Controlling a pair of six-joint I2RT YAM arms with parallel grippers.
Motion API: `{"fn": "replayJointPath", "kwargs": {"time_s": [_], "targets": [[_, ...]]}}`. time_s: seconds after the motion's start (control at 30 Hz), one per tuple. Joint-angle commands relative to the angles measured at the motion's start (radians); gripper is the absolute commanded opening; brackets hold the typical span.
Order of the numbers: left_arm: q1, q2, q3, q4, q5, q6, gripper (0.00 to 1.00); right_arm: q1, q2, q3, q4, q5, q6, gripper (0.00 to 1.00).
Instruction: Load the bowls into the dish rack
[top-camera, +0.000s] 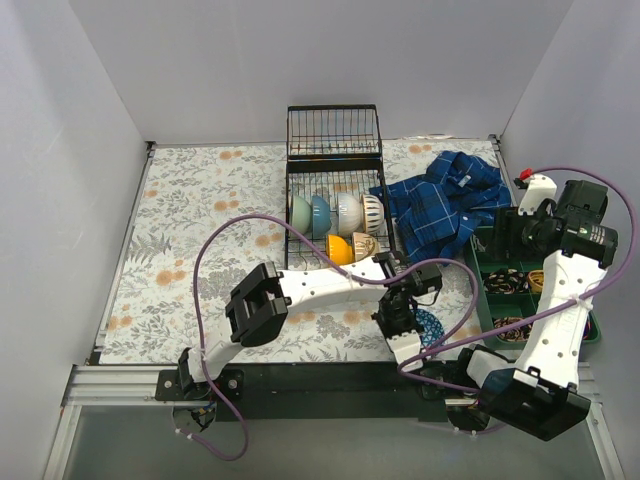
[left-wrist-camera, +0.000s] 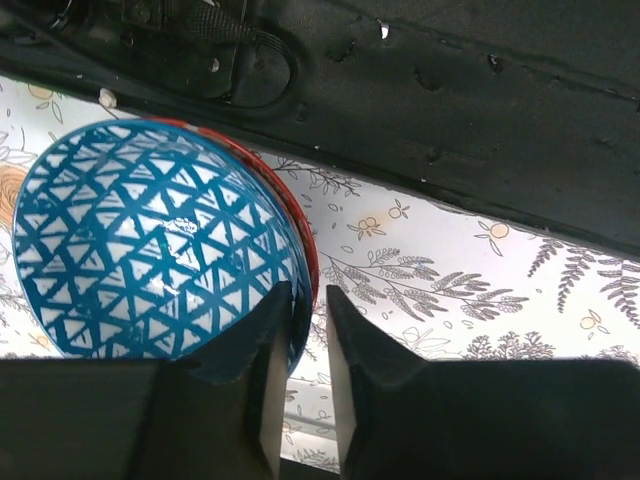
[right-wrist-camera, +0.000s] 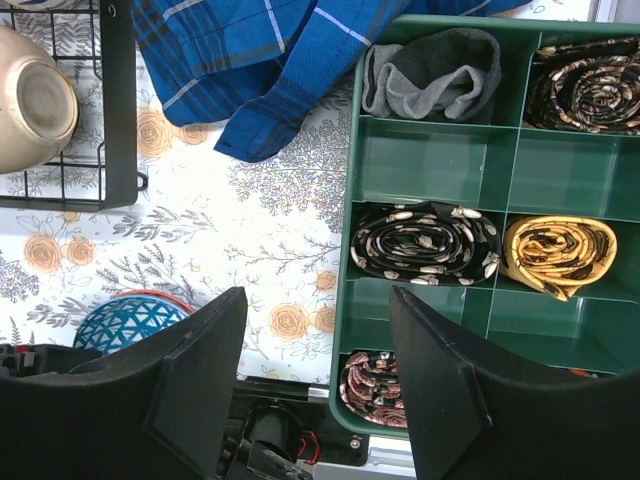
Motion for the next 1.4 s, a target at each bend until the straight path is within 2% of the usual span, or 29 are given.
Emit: {"fn": "replayJointPath", "kwargs": {"time_s": [0.0, 0.2, 0.5, 0.73, 0.93, 1.13, 1.27, 1.3, 1.37], "targets": [[-0.013, 0.013, 0.036, 0.004, -0.011, 0.024, 0.14, -0.01, -0.029, -0.008, -0.002, -0.022, 0.001, 0.67], [-0.021, 0.003, 0.042, 0.045, -0.019, -0.045, 0.0, -0.015, -0.036, -0.007, -0.003, -0.022, 0.004, 0.67], [-0.023, -0.092, 0.051, 0.217, -0.077, -0.267, 0.0, -0.015, -0.026, 0.022, -0.003, -0.026, -0.003, 0.67], [-0.023, -0.148, 0.096, 0.231, -0.066, -0.39, 0.0, -0.015, -0.012, 0.022, -0.005, -0.029, -0.019, 0.67], [-0.018, -0.143, 0.205, 0.14, -0.037, -0.467, 0.0, -0.015, -0.006, -0.004, -0.003, -0.04, -0.022, 0.66], [0.02, -0.203, 0.188, 0.132, -0.114, -0.685, 0.0, -0.015, 0.016, 0.044, 0.005, -0.068, -0.016, 0.66], [0.12, -0.292, 0.15, 0.189, -0.132, -0.886, 0.0, -0.015, 0.034, 0.079, 0.005, -0.086, -0.012, 0.66], [0.143, -0.307, 0.15, 0.203, -0.129, -1.003, 0.0, -0.015, 0.037, 0.082, 0.005, -0.088, -0.013, 0.66], [0.221, -0.336, 0.138, 0.244, -0.117, -1.103, 0.0, -0.015, 0.048, 0.076, 0.005, -0.089, -0.013, 0.66]]}}
